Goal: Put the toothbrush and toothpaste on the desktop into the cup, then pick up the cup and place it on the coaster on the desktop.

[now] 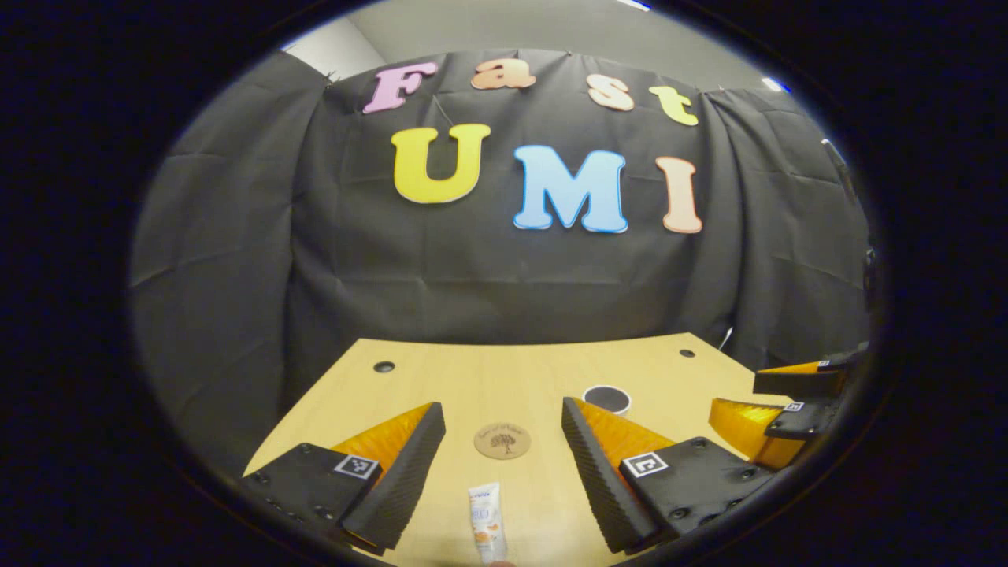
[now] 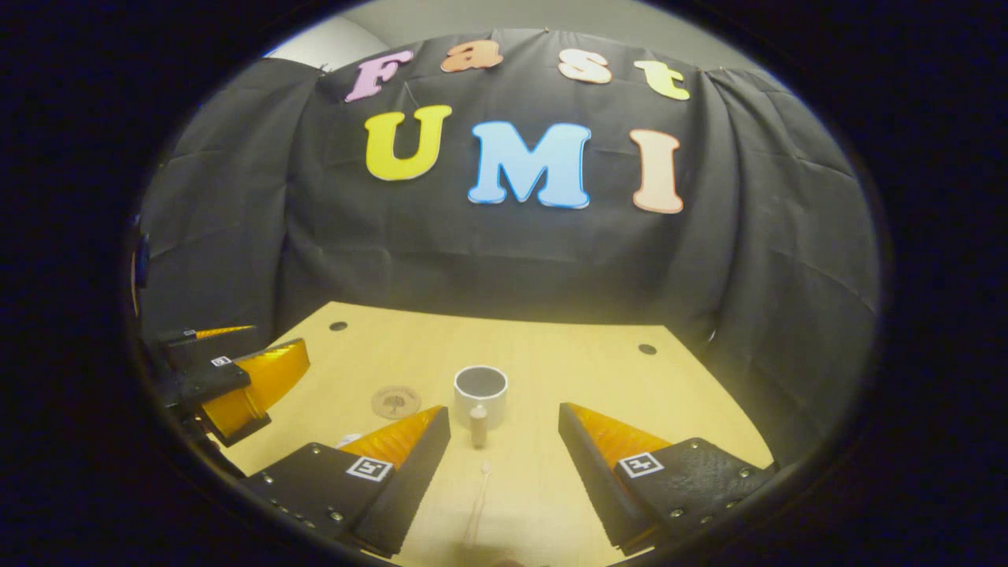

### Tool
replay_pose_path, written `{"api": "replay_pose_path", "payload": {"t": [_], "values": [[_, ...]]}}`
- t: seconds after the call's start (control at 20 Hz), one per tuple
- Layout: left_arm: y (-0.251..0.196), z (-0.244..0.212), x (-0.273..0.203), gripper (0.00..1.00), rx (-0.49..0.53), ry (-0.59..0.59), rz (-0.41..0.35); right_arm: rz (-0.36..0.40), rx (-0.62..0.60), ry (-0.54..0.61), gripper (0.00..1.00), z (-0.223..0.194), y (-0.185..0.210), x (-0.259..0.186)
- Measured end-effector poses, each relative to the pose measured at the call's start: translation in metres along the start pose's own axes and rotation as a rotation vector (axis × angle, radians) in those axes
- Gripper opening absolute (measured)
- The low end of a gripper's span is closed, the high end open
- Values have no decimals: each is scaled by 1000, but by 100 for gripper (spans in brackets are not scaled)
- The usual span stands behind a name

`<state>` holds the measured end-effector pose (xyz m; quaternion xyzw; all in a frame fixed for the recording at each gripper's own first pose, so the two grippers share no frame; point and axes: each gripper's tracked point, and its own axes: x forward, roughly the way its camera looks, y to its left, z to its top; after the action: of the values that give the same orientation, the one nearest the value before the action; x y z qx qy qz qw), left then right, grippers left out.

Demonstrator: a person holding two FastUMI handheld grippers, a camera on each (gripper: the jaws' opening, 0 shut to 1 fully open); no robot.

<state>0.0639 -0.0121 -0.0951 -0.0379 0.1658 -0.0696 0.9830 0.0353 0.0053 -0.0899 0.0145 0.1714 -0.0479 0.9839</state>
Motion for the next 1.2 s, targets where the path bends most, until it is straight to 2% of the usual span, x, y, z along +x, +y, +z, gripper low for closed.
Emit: {"api": "replay_pose_path", "payload": {"t": [0.1, 0.25, 0.3, 0.5, 0.9, 1.05, 1.15, 1.2], "values": [[1, -22, 13, 99, -8, 81, 0, 6, 29, 83, 89, -20, 3, 9], [1, -61, 28, 96, -18, 234, 0, 26, 59, 203, 89, -45, 8, 20], [1, -76, 33, 100, -16, 281, -6, 31, 65, 237, 89, -53, 10, 21], [6, -115, 39, 97, -5, 437, 11, 47, 55, 369, 89, -84, 15, 33], [16, -180, 51, 97, -22, 686, 43, 91, 40, 613, 89, -136, 23, 45], [17, -196, 54, 96, -36, 758, 42, 98, 37, 681, 88, -153, 24, 49], [20, -206, 54, 100, -42, 800, 50, 96, 42, 715, 89, -162, 23, 53], [21, -210, 54, 97, -44, 820, 52, 95, 44, 730, 89, -166, 22, 54]]}}
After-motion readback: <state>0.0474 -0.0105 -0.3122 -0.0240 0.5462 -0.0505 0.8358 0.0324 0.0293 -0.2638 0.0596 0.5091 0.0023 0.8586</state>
